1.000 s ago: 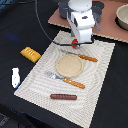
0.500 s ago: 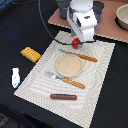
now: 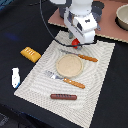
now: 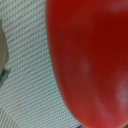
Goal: Interact with the objects in diverse but meaningful ways.
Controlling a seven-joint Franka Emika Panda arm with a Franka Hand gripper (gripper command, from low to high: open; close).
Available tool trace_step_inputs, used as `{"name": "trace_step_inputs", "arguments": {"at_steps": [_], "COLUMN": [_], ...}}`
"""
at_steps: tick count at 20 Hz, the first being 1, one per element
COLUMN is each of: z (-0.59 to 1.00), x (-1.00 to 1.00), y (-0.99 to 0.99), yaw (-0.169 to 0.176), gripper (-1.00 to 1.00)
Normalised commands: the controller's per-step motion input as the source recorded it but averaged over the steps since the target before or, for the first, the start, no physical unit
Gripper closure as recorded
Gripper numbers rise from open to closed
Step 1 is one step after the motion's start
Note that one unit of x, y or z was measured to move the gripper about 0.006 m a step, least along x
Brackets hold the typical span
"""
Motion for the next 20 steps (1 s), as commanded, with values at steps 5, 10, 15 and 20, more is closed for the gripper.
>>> {"name": "trace_step_inputs", "arguments": {"at_steps": [5, 10, 15, 20], "z": [0.0, 0.05, 0.91, 1.0], "x": [0.44, 0.48, 0.18, 0.0], "y": [0.11, 0.1, -0.15, -0.34], "yaw": [0.013, 0.005, -0.024, -0.089], "gripper": [1.0, 1.0, 1.0, 1.0]}}
